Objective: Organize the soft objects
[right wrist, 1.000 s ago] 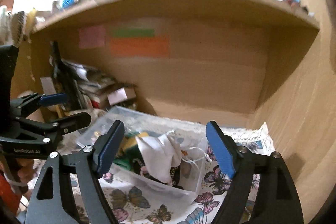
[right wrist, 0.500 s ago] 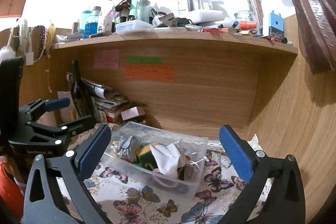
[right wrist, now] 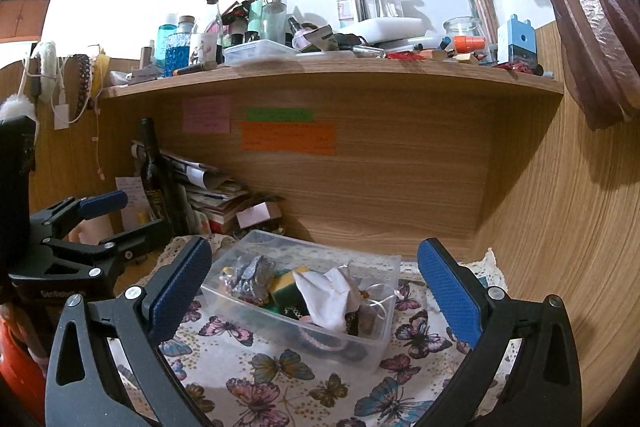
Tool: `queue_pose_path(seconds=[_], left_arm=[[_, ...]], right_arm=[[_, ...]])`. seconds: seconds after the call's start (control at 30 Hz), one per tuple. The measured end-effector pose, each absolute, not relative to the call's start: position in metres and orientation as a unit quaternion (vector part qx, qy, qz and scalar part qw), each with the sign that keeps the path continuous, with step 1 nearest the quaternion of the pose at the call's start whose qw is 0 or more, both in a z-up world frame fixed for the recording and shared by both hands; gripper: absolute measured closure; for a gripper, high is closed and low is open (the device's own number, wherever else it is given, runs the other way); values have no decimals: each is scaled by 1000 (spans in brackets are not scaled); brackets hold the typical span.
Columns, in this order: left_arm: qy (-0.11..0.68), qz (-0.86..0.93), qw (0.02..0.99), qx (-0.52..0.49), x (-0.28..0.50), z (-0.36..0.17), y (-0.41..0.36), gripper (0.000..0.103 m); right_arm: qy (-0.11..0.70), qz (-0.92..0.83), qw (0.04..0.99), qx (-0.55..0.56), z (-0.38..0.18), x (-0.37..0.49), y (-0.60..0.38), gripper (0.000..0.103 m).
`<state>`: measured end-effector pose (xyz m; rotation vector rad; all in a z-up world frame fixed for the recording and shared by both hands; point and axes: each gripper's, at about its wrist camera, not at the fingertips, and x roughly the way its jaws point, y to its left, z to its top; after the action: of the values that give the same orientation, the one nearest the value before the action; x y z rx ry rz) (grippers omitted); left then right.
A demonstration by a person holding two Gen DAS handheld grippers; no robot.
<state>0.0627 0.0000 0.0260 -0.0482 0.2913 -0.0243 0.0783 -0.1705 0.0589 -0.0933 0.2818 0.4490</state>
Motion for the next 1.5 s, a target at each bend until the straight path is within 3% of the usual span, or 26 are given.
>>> queue_pose_path(seconds=[1.5], left_arm=[[135, -22, 990, -26, 61, 29, -4, 0]], right_arm=[[140, 225, 964, -28, 59, 78, -163, 0]])
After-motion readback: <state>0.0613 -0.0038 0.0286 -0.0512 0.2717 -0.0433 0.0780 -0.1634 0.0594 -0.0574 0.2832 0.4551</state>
